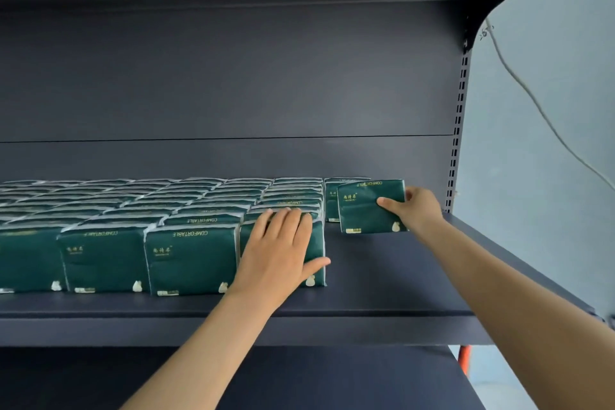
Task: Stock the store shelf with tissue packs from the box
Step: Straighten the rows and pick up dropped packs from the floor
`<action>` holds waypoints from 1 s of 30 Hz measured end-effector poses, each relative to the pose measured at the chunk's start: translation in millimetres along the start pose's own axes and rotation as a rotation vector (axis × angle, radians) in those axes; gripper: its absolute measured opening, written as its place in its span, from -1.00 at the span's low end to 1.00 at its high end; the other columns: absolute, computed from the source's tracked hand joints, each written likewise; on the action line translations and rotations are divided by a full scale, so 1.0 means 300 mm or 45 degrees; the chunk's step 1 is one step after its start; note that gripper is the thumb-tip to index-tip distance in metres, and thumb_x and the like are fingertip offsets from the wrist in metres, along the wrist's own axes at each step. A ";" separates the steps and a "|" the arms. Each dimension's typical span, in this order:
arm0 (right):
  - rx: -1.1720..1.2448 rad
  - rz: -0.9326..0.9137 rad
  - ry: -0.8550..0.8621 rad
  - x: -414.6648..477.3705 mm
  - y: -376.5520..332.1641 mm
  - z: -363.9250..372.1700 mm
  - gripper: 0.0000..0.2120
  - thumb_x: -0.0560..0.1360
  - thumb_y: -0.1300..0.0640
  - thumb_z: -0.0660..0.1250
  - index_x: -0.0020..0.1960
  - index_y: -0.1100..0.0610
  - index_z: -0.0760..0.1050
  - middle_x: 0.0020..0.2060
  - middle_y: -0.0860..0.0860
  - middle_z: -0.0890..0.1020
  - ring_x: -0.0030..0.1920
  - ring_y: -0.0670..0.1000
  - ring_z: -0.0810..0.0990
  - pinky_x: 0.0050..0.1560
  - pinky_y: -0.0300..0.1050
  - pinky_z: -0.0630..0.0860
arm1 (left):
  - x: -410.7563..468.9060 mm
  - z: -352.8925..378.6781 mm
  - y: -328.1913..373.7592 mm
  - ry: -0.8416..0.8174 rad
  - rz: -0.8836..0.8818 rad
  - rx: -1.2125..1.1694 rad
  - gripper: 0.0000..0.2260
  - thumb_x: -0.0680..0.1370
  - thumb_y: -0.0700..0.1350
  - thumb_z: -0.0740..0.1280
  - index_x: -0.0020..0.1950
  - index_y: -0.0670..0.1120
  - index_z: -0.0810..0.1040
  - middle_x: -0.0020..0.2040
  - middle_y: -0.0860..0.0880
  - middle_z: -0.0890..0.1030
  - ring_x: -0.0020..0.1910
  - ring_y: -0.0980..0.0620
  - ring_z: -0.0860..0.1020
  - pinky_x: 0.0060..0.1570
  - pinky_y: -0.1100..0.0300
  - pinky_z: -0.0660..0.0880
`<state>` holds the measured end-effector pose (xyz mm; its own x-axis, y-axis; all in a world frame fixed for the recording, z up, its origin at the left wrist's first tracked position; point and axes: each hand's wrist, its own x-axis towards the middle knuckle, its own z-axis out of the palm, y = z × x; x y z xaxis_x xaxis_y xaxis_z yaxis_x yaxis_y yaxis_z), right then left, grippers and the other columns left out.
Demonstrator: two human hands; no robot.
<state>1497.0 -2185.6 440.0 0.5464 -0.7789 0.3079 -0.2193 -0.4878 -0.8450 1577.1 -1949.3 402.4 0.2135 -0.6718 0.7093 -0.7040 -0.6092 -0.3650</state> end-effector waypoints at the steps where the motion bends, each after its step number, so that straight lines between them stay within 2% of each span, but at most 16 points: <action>1: -0.054 -0.003 0.006 0.025 0.010 0.024 -0.71 0.43 0.03 0.44 0.01 0.23 0.57 -0.10 0.12 0.65 -0.13 0.12 0.60 -0.09 -0.02 0.55 | 0.000 0.018 -0.002 0.023 -0.002 0.014 -0.38 0.47 0.28 0.04 0.14 -0.19 0.54 0.09 -0.13 0.61 0.08 -0.11 0.59 0.19 -0.04 0.46; 3: -0.131 0.000 0.011 0.072 0.026 0.067 -0.68 0.44 0.00 0.42 0.05 0.22 0.54 -0.04 0.12 0.63 -0.14 0.09 0.54 -0.16 -0.12 0.44 | 0.005 0.042 -0.006 0.061 -0.017 0.014 -0.39 0.47 0.29 0.05 0.15 -0.19 0.52 0.14 -0.17 0.60 0.12 -0.13 0.58 0.21 -0.04 0.43; 6: -0.232 -0.025 0.036 0.138 0.046 0.116 -0.64 0.44 -0.03 0.40 0.07 0.21 0.49 0.06 0.16 0.57 -0.08 0.13 0.54 -0.17 -0.14 0.35 | 0.010 0.052 -0.011 0.083 -0.025 -0.027 -0.39 0.49 0.29 0.05 0.16 -0.20 0.52 0.13 -0.17 0.60 0.11 -0.14 0.58 0.21 0.00 0.31; 10: -0.294 -0.030 0.038 0.180 0.058 0.173 -0.63 0.49 -0.04 0.34 0.13 0.22 0.47 0.04 0.15 0.57 -0.15 0.09 0.48 -0.17 -0.13 0.34 | 0.010 0.058 -0.012 0.151 -0.034 -0.061 -0.41 0.48 0.28 0.09 0.11 -0.20 0.54 0.06 -0.12 0.62 0.04 -0.12 0.60 0.15 0.05 0.29; 12: -0.299 -0.020 -0.015 0.184 0.064 0.208 -0.63 0.50 -0.03 0.33 0.15 0.23 0.46 -0.06 0.14 0.60 -0.09 0.08 0.52 -0.16 -0.15 0.35 | 0.011 0.062 -0.012 0.166 -0.038 -0.075 -0.42 0.47 0.28 0.10 0.10 -0.19 0.53 0.05 -0.11 0.62 0.04 -0.12 0.60 0.15 0.05 0.29; 15: -0.278 -0.027 -0.006 0.186 0.063 0.238 -0.58 0.47 -0.03 0.38 0.18 0.25 0.44 0.04 0.14 0.59 0.02 0.11 0.55 -0.13 -0.15 0.36 | 0.013 0.066 -0.013 0.167 -0.051 -0.089 -0.42 0.47 0.29 0.12 0.09 -0.18 0.56 0.05 -0.11 0.62 0.04 -0.12 0.60 0.15 0.06 0.30; 16: -0.271 -0.017 0.002 0.183 0.061 0.239 -0.57 0.47 -0.03 0.39 0.18 0.25 0.43 0.06 0.13 0.57 -0.03 0.10 0.56 -0.14 -0.15 0.36 | 0.013 0.067 -0.013 0.160 -0.053 -0.095 -0.42 0.46 0.29 0.12 0.09 -0.18 0.57 0.05 -0.10 0.62 0.04 -0.12 0.60 0.15 0.07 0.30; 17: -0.259 -0.012 0.004 0.181 0.061 0.238 -0.56 0.47 -0.02 0.39 0.18 0.25 0.42 0.06 0.12 0.57 -0.16 0.05 0.55 -0.16 -0.16 0.35 | 0.013 0.067 -0.013 0.152 -0.057 -0.098 -0.42 0.46 0.29 0.12 0.08 -0.18 0.57 0.05 -0.10 0.62 0.04 -0.11 0.60 0.15 0.07 0.29; 19: -0.227 -0.010 -0.006 0.183 0.066 0.235 -0.57 0.48 -0.01 0.38 0.19 0.25 0.40 0.02 0.11 0.58 -0.40 -0.10 0.42 -0.21 -0.17 0.34 | 0.013 0.064 -0.013 0.128 -0.066 -0.098 -0.42 0.46 0.29 0.12 0.09 -0.18 0.57 0.05 -0.09 0.62 0.03 -0.11 0.60 0.15 0.08 0.29; 22: -0.249 0.014 -0.047 0.181 0.058 0.225 -0.56 0.48 -0.03 0.37 0.20 0.24 0.42 0.01 0.10 0.59 -0.45 -0.16 0.37 -0.25 -0.19 0.33 | 0.014 0.052 -0.010 0.055 -0.088 -0.080 -0.39 0.44 0.30 0.11 0.12 -0.19 0.56 0.03 -0.09 0.63 0.03 -0.10 0.61 0.16 0.09 0.27; 24: -0.269 0.051 -0.079 0.154 0.042 0.209 -0.57 0.48 -0.04 0.36 0.17 0.26 0.42 -0.09 0.08 0.56 -0.43 -0.09 0.41 -0.29 -0.17 0.34 | 0.017 0.042 -0.009 -0.011 -0.107 -0.043 -0.34 0.44 0.31 0.09 0.17 -0.22 0.54 0.03 -0.10 0.64 0.02 -0.10 0.61 0.16 0.09 0.26; 27: -0.250 0.089 -0.031 0.095 0.021 0.158 -0.69 0.50 0.02 0.34 0.01 0.22 0.34 -0.10 0.09 0.44 -0.22 0.09 0.43 -0.25 -0.12 0.31 | 0.019 0.017 -0.005 -0.147 -0.098 0.006 -0.29 0.45 0.31 0.04 0.22 -0.25 0.53 0.04 -0.11 0.64 0.02 -0.10 0.62 0.16 0.09 0.30; 28: -0.258 0.092 -0.019 0.071 0.013 0.136 -0.71 0.50 0.03 0.33 -0.06 0.21 0.30 -0.14 0.08 0.43 -0.21 0.09 0.42 -0.26 -0.12 0.30 | 0.017 0.006 -0.002 -0.203 -0.091 0.024 -0.29 0.45 0.31 0.02 0.22 -0.25 0.53 0.06 -0.12 0.64 0.04 -0.09 0.62 0.17 0.07 0.36; 30: -0.282 0.066 -0.028 0.022 -0.009 0.089 -0.69 0.51 0.06 0.31 -0.23 0.19 0.24 -0.29 0.04 0.38 -0.34 0.05 0.38 -0.40 -0.13 0.25 | 0.010 -0.019 0.001 -0.287 -0.071 0.061 -0.29 0.47 0.29 0.00 0.24 -0.26 0.52 0.12 -0.14 0.63 0.10 -0.09 0.60 0.16 0.04 0.47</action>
<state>1522.9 -2179.0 432.6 0.5465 -0.7977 0.2549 -0.4183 -0.5237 -0.7421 1573.8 -1949.0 407.9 0.4005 -0.7106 0.5785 -0.6554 -0.6634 -0.3610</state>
